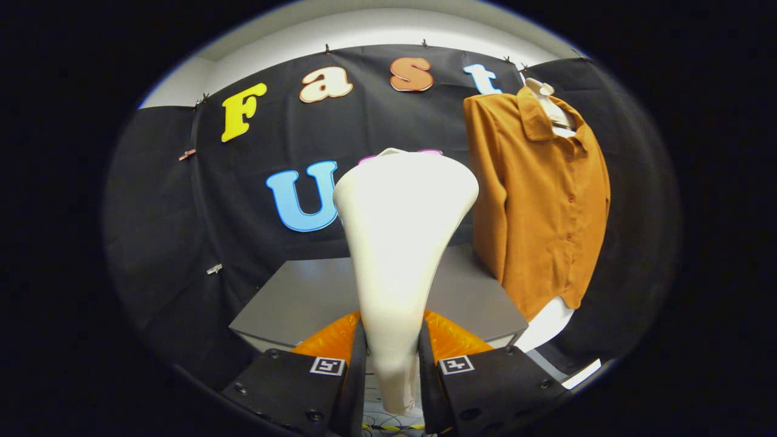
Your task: Iron the clothes twice with a garment steamer, once on the left side and once on the right side.
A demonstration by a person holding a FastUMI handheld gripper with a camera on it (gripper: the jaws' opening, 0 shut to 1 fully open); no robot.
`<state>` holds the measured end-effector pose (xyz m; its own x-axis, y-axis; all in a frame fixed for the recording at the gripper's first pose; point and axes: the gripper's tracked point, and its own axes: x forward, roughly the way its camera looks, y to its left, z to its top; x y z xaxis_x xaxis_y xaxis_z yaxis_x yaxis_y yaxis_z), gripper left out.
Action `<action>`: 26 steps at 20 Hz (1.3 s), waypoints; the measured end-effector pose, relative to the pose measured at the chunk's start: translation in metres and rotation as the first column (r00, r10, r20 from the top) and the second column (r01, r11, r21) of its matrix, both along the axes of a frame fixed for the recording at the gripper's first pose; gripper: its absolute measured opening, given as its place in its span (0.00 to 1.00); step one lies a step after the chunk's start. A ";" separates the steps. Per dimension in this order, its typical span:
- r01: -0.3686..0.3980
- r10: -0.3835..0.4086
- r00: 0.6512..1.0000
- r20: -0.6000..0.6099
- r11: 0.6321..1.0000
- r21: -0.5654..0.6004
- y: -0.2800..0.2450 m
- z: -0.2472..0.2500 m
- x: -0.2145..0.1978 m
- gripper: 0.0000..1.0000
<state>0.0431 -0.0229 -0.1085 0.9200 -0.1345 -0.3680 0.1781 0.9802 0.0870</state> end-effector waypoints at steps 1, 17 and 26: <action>0.018 -0.018 1.000 0.009 1.000 -0.001 -0.009 0.003 -0.005 0.42; 0.057 -0.059 0.993 0.100 0.998 0.023 -0.211 0.032 0.029 0.42; -0.040 0.031 0.996 0.083 0.993 0.112 -0.256 0.021 0.076 0.41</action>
<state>0.1187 -0.2787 -0.0873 0.9508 -0.0625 -0.3035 0.1309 0.9687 0.2107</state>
